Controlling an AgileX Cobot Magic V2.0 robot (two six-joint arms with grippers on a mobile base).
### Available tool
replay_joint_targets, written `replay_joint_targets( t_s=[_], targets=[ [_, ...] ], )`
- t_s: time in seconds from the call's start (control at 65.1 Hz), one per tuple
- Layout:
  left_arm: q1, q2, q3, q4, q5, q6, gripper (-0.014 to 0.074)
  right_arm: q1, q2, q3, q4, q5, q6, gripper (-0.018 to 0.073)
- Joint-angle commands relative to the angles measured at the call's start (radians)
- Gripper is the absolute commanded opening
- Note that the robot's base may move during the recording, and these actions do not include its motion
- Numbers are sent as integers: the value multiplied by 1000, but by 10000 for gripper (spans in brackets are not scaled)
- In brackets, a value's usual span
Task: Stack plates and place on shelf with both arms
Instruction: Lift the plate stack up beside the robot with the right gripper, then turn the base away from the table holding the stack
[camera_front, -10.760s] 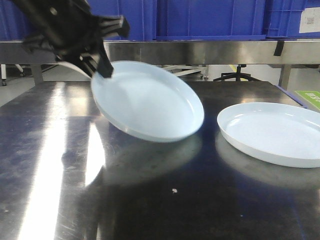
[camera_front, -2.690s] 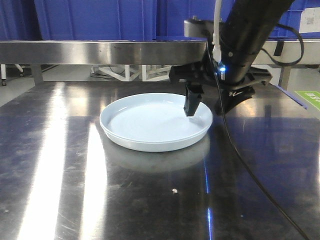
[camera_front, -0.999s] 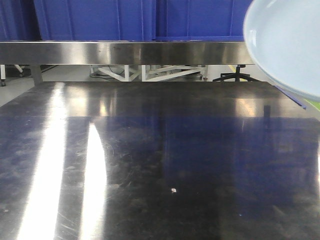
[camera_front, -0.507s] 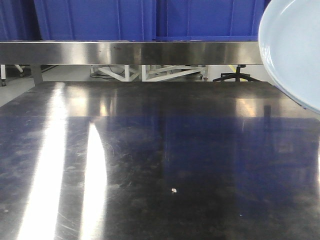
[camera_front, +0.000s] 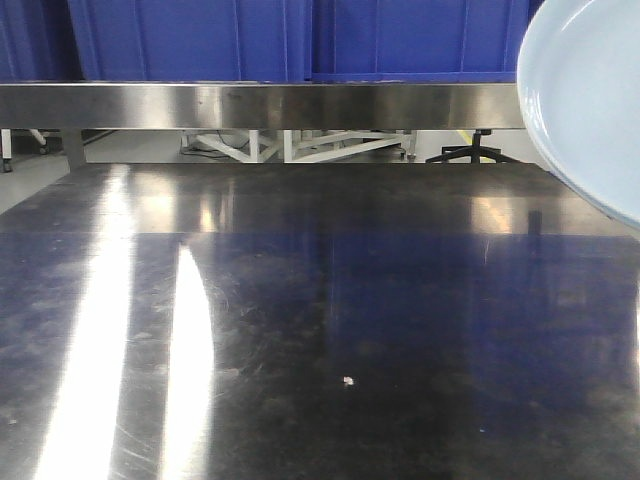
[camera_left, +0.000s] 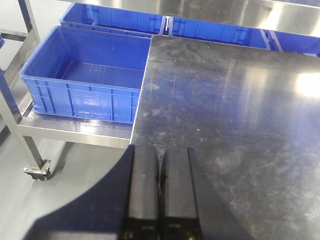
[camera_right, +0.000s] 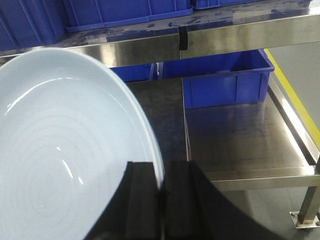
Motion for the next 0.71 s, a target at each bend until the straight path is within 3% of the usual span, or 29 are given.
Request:
replay_joint_targets(
  t_s=[0.0, 0.692],
  targets=[
    [-7, 2, -29, 1, -80, -7, 83, -5, 2, -31, -4, -109, -4, 56],
    [-7, 2, -29, 1, -80, -7, 83, -5, 2, -31, -4, -109, -4, 56]
  ],
)
